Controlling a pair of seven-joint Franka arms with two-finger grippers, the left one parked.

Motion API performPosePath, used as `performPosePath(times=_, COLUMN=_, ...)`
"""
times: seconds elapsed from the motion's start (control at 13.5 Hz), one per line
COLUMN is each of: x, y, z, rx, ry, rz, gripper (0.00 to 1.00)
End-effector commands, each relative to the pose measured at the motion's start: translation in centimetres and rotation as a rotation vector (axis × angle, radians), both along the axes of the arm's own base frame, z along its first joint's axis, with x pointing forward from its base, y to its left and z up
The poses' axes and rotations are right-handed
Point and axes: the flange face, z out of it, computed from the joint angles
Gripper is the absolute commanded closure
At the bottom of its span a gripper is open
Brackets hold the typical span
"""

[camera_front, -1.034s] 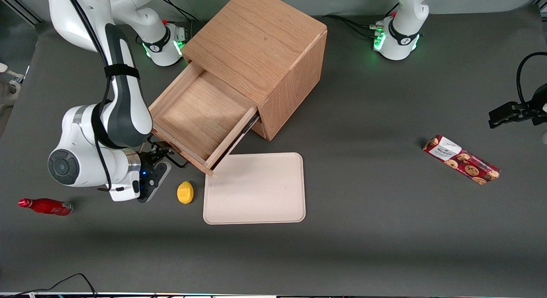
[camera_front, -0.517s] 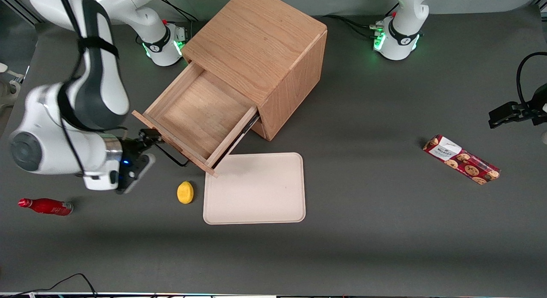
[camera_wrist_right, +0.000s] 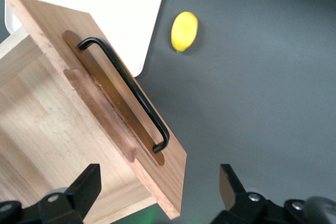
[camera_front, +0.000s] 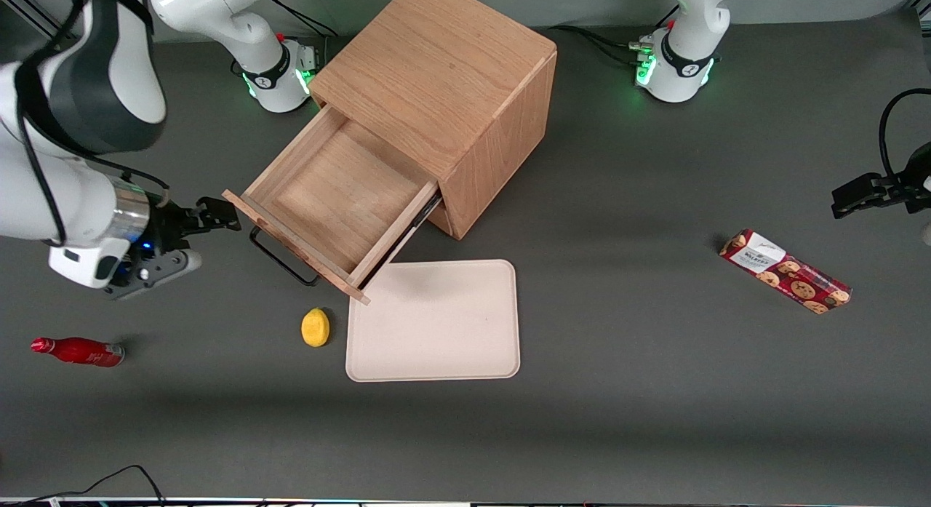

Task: Open upper drawer

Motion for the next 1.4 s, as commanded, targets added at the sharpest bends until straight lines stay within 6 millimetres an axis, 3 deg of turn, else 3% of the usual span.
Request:
performPosePath(times=0.0, x=-3.0, y=-1.6, z=1.9, rx=-0.075, ry=-0.039, rz=-0.141, gripper=0.00)
performPosePath(times=0.07, x=-3.8, y=-1.3, z=2.4, rx=-0.105, ry=-0.043, rz=-0.181, gripper=0.00)
performPosePath(times=0.22, x=-6.1, y=-2.9, z=3.3, rx=-0.107, ry=-0.049, rz=-0.249, gripper=0.00)
performPosePath(times=0.3, x=-7.3, y=-4.6, z=3.9, rx=-0.088, ry=-0.064, rz=-0.273, gripper=0.00)
performPosePath(times=0.44, x=-8.5, y=-5.1, z=5.2, rx=-0.114, ry=-0.096, rz=-0.265, gripper=0.00)
performPosePath(times=0.66, x=-7.2, y=-7.2, z=7.5, rx=-0.147, ry=-0.148, rz=-0.267, gripper=0.00)
performPosePath(times=0.89, x=-6.5, y=-10.6, z=8.4, rx=-0.137, ry=-0.161, rz=-0.238, gripper=0.00)
performPosePath(times=1.11, x=-6.1, y=-12.5, z=7.4, rx=-0.154, ry=-0.151, rz=-0.340, gripper=0.00)
performPosePath(times=1.33, x=-6.1, y=-13.1, z=7.8, rx=-0.163, ry=-0.161, rz=-0.337, gripper=0.00)
